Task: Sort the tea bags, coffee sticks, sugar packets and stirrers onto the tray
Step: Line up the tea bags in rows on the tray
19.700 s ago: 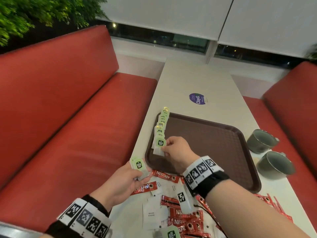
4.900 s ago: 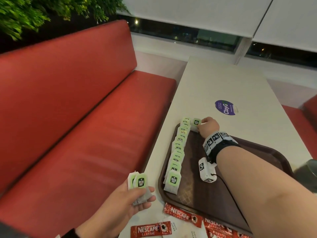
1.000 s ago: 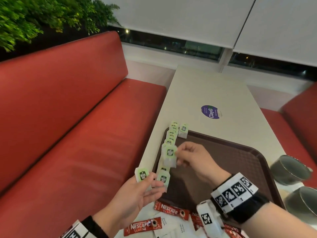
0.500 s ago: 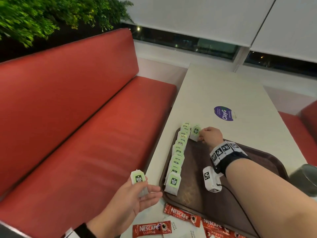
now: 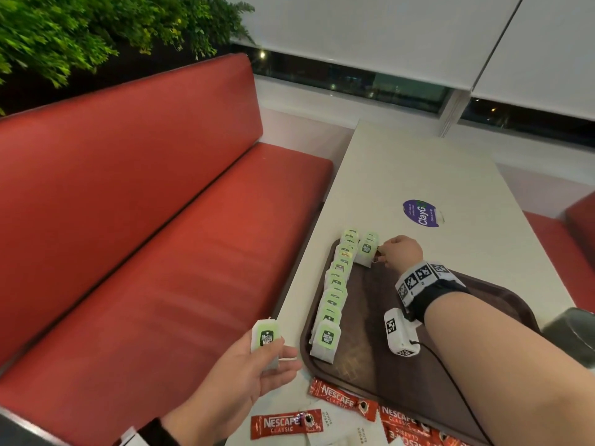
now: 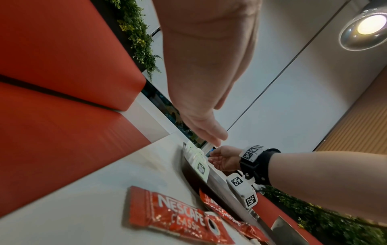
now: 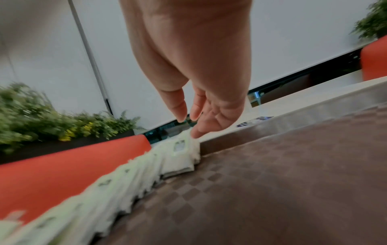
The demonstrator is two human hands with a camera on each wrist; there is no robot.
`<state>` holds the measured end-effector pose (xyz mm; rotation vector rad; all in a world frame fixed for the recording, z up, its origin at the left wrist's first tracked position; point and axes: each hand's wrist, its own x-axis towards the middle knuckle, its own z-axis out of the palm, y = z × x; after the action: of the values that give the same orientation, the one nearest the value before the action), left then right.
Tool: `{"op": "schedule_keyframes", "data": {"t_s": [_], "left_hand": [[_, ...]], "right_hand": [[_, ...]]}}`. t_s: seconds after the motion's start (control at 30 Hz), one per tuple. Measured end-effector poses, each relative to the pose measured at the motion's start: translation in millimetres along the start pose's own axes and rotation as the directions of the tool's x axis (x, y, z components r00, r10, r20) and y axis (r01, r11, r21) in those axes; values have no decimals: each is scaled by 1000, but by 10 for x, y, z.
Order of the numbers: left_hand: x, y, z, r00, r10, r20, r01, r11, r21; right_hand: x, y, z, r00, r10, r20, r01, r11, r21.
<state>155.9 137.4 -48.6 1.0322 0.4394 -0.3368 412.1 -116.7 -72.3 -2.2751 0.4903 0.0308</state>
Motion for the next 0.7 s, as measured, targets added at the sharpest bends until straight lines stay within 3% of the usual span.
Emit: {"op": "schedule_keyframes", "data": {"t_s": [0.1, 0.17, 0.27, 0.33, 0.4, 0.6, 0.7], "left_hand": [[-6, 6, 44, 1000, -2, 10, 1, 1000, 12], [-12, 11, 81, 1000, -1, 25, 0, 1000, 26], [-31, 3, 153, 997, 2, 83, -8, 997, 72], [-47, -8, 224, 993, 2, 118, -15, 995, 104], [-67, -31, 308, 988, -3, 153, -18, 991, 134], [-126, -96, 508, 965, -18, 260, -40, 975, 217], [-129, -133, 533, 972, -26, 233, -30, 973, 231]], "right_hand": [[-444, -128, -129, 989, -145, -15, 146, 981, 129], [-850, -225, -178, 958, -277, 72, 259, 946, 197], [-1499, -300, -285, 852, -427, 303, 376, 902, 213], [-1910, -309, -364, 751, -461, 473, 428, 885, 184], [-2202, -271, -393, 706, -452, 545, 424, 886, 186], [-2420, -37, -294, 744, -466, 479, 436, 882, 180], [-2401, 36, -316, 774, -405, 487, 321, 913, 250]]}}
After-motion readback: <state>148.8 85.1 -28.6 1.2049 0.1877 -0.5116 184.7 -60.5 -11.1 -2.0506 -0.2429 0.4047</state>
